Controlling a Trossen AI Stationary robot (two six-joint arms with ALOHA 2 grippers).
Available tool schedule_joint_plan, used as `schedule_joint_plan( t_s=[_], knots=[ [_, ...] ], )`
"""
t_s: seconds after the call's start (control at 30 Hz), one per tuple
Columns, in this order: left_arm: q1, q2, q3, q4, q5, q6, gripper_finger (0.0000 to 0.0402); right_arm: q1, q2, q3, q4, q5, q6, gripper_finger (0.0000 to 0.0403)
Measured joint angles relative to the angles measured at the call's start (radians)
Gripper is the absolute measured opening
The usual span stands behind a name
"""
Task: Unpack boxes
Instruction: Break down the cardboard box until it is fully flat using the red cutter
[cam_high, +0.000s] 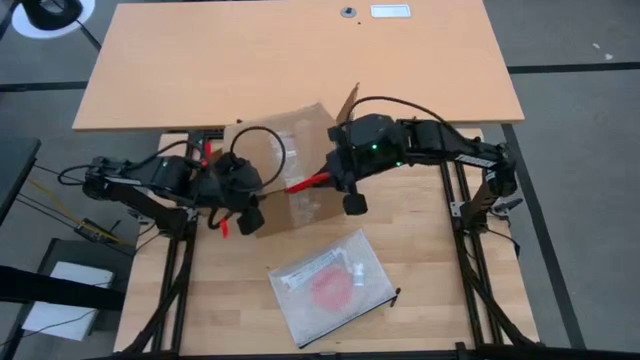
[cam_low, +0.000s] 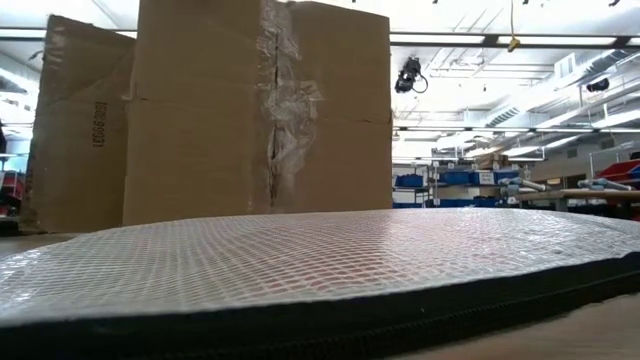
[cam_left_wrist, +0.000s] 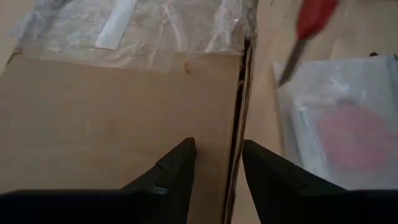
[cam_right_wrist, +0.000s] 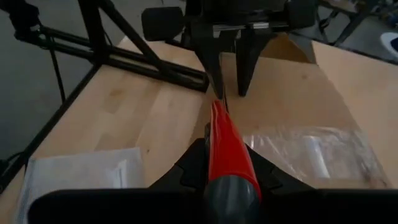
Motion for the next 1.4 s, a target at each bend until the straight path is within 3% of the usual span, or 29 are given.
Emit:
schedule_joint_plan(
  t_s=[0.9, 1.4],
  knots=[
    [-0.005, 0.003, -0.003, 0.024, 0.015, -0.001, 0.0147, -0.039, -0.003, -0.021, -0.062, -0.013, -0.02, 0.0055],
    [-0.005, 0.002, -0.002, -0.019, 0.01, -0.025, 0.0147, -0.044, -0.037, 0.008, -0.304, 0.14, -0.091, 0.0055]
  ],
)
